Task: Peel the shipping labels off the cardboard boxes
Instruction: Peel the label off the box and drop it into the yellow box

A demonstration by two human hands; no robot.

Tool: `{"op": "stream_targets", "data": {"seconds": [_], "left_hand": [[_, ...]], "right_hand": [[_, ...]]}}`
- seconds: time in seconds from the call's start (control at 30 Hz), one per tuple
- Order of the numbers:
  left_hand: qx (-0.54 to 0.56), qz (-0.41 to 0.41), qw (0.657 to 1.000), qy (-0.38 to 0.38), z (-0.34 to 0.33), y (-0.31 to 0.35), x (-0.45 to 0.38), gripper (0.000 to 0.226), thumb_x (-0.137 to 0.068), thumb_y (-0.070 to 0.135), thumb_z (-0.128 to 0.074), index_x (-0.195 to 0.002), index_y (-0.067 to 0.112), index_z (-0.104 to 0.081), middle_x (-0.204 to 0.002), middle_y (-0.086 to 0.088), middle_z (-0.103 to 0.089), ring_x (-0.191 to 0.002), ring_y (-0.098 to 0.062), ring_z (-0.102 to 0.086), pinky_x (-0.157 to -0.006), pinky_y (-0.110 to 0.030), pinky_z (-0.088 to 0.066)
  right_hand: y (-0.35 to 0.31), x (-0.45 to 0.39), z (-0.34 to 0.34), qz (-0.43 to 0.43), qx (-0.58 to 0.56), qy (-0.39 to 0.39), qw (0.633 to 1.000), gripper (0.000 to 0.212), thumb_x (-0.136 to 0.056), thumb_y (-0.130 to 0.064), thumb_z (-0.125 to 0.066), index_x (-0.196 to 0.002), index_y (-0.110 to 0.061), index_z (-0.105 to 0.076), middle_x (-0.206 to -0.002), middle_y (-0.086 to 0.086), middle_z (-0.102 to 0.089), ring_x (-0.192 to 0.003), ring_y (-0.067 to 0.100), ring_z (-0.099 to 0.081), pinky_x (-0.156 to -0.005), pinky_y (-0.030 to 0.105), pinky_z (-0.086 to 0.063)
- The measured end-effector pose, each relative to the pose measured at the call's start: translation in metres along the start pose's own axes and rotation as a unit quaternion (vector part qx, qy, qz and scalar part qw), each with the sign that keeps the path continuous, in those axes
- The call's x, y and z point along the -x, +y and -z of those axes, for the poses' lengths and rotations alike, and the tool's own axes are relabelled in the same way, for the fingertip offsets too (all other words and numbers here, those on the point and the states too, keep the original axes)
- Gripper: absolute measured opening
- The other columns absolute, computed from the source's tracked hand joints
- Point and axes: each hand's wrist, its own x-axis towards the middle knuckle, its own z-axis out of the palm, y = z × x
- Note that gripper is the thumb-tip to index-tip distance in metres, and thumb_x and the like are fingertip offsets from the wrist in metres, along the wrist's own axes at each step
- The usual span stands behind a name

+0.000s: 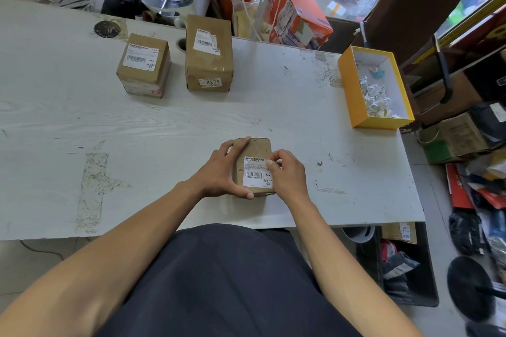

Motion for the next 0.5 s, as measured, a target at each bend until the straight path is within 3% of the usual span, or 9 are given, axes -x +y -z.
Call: {"op": "stream_targets", "data": {"seconds": [0.5], "left_hand": [[-0.001, 0.001, 1.000, -0.001, 0.0004, -0.0002, -0.0001, 0.136, -0.047, 0.062, -0.089, -0.151, 0.052, -0.002, -0.155, 0.009, -0.014, -0.140, -0.026, -0.026, -0.115, -0.044, -0.028]], "right_hand": [[0.0033, -0.0022, -0.0008, -0.012, 0.014, 0.001, 1.000, 0.009, -0.091, -0.024, -0.056, -0.082, -0.023, -0.058, -0.091, -0.007, -0.063, -0.086, 0.013, -0.061, -0.072, 0.034, -0.051]]}}
